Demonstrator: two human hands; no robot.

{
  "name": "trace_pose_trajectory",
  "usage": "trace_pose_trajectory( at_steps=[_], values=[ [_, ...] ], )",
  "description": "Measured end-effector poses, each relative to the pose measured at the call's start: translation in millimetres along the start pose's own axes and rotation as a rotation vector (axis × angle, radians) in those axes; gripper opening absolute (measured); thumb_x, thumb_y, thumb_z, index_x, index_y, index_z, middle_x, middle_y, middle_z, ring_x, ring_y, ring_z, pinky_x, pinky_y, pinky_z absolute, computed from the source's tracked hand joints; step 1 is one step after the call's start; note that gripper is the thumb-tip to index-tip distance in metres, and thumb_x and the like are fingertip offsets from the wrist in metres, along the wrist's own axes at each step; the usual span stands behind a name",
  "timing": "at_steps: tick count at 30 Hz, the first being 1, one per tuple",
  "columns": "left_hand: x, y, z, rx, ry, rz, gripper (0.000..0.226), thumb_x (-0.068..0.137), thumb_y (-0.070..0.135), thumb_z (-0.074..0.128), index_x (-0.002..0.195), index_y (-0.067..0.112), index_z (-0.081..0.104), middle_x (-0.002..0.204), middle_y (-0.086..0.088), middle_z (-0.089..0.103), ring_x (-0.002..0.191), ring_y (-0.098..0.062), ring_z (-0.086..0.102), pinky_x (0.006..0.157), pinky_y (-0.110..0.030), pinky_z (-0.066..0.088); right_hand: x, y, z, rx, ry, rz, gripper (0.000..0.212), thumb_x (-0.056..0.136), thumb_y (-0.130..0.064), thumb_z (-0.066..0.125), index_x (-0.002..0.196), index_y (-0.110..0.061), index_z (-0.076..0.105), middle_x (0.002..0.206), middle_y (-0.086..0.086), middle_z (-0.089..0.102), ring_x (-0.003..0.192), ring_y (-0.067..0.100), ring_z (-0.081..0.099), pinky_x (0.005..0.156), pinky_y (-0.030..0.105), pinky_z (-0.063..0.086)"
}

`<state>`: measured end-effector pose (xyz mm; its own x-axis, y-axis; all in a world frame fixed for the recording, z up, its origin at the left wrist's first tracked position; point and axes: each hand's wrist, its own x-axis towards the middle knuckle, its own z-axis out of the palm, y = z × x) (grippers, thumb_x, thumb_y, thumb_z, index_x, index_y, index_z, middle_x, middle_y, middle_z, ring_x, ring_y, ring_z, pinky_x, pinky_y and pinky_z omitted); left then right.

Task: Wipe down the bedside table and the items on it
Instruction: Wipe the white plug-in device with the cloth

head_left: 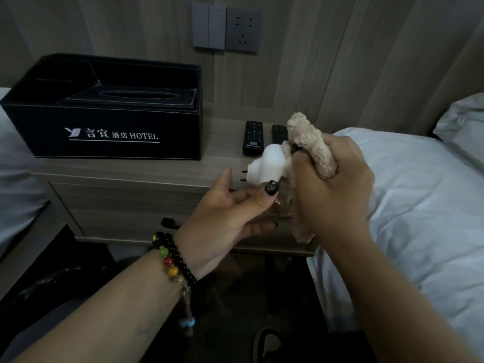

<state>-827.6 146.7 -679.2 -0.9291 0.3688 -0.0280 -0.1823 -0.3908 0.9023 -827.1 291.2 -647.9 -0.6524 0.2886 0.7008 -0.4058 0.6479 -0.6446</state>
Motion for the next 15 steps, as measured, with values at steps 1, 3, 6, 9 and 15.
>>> trace_pose_trajectory(
  at_steps=[1, 3, 6, 9, 15],
  values=[
    [1, -1, 0, -0.02, 0.017, 0.014, 0.114, 0.068, 0.025, 0.082, 0.152, 0.015, 0.005, 0.105, -0.011, 0.071, 0.098, -0.024, 0.069, 0.071, -0.033, 0.056, -2, -1, 1, 0.021, 0.002, 0.01, 0.015, 0.08, -0.022, 0.059, 0.087, -0.036, 0.057, 0.081, -0.009, 0.057, 0.076, -0.011, 0.051, 0.067, 0.001, 0.034],
    [2, 0, 0, -0.098, 0.051, 0.026, 0.113, 0.068, 0.025, 0.081, 0.151, 0.007, 0.007, 0.105, -0.014, 0.071, 0.094, -0.025, 0.069, 0.07, -0.033, 0.056, -14, -7, 0, 0.064, -0.006, -0.029, 0.01, 0.081, -0.023, 0.062, 0.09, -0.027, 0.062, 0.082, -0.007, 0.057, 0.076, -0.008, 0.052, 0.068, 0.002, 0.036],
    [-4, 3, -1, -0.192, 0.066, -0.004, 0.096, 0.067, 0.03, 0.076, 0.143, -0.005, 0.03, 0.109, -0.017, 0.069, 0.092, -0.025, 0.068, 0.071, -0.034, 0.057, -36, -15, -3, 0.09, -0.04, -0.158, 0.026, 0.08, -0.017, 0.064, 0.103, -0.005, 0.068, 0.089, 0.0, 0.058, 0.082, -0.007, 0.053, 0.072, 0.001, 0.037],
    [-7, 4, -1, -0.239, -0.001, -0.018, 0.05, 0.077, 0.03, 0.068, 0.116, -0.001, 0.063, 0.108, -0.013, 0.07, 0.094, -0.022, 0.067, 0.077, -0.029, 0.057, -32, -9, -4, 0.022, -0.036, -0.168, 0.031, 0.081, -0.02, 0.061, 0.105, -0.003, 0.068, 0.089, 0.0, 0.057, 0.081, -0.008, 0.051, 0.073, 0.0, 0.035],
    [-6, 5, 0, -0.304, -0.095, 0.011, 0.051, 0.062, 0.034, 0.08, 0.106, 0.01, 0.073, 0.113, -0.011, 0.069, 0.1, -0.02, 0.067, 0.085, -0.029, 0.055, -31, -12, -4, 0.008, 0.091, -0.175, 0.028, 0.084, -0.017, 0.062, 0.107, -0.001, 0.067, 0.09, 0.003, 0.057, 0.085, -0.009, 0.049, 0.076, 0.001, 0.034]
  ],
)
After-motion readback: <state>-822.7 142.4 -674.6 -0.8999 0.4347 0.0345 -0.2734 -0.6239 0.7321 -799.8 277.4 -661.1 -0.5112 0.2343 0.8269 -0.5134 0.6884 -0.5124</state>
